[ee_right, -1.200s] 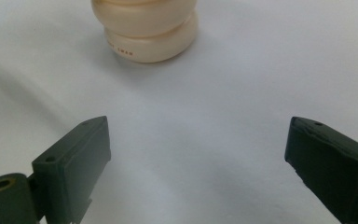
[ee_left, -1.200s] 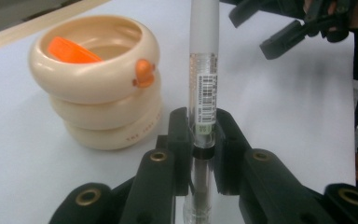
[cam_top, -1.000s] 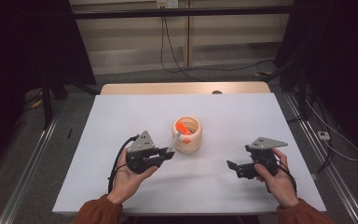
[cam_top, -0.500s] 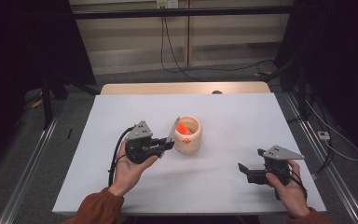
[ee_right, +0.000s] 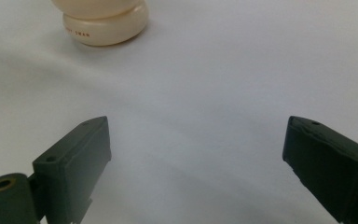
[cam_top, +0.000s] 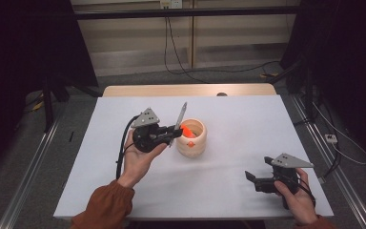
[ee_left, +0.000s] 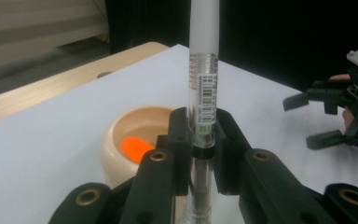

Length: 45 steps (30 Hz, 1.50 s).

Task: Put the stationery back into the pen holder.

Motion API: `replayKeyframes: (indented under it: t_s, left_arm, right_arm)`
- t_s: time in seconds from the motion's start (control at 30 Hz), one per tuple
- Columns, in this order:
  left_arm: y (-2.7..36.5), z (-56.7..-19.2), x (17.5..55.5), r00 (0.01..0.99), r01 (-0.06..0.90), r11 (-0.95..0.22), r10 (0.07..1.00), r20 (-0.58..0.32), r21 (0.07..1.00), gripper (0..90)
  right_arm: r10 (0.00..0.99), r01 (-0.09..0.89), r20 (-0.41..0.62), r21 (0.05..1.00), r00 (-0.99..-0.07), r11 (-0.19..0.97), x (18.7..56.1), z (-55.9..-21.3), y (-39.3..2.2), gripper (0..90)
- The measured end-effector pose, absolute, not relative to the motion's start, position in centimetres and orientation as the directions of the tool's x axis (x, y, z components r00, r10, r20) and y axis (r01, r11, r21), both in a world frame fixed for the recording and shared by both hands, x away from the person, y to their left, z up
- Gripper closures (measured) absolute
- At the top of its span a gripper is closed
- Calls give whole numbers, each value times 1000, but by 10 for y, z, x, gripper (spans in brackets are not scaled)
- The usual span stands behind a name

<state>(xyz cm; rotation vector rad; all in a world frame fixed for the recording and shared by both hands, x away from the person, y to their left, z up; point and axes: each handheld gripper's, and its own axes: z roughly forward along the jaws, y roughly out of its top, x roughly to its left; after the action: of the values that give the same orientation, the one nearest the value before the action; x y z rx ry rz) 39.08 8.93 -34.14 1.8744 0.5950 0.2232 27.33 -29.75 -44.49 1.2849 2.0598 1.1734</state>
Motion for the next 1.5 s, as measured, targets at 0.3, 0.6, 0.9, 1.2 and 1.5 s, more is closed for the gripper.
replayKeyframes:
  t_s: [0.3,0.6,0.9,1.2,1.5]
  left_arm:
    - [72,-340,414,844,310,-271,521,-132,911,797]
    - [51,-342,431,843,292,-272,526,-113,917,797]
    - [37,-352,453,833,273,-257,545,-94,927,796]
    - [27,-368,459,833,303,-270,541,-117,914,796]
    - [20,-384,448,845,314,-301,520,-120,900,795]
  right_arm:
    - [878,517,84,833,-471,197,274,-445,-298,68]
    - [875,517,85,832,-476,201,275,-446,-297,68]
    - [874,522,91,830,-477,199,275,-447,-298,67]
    - [872,527,93,826,-481,202,275,-448,-297,68]
    - [872,529,95,825,-480,201,275,-447,-297,68]
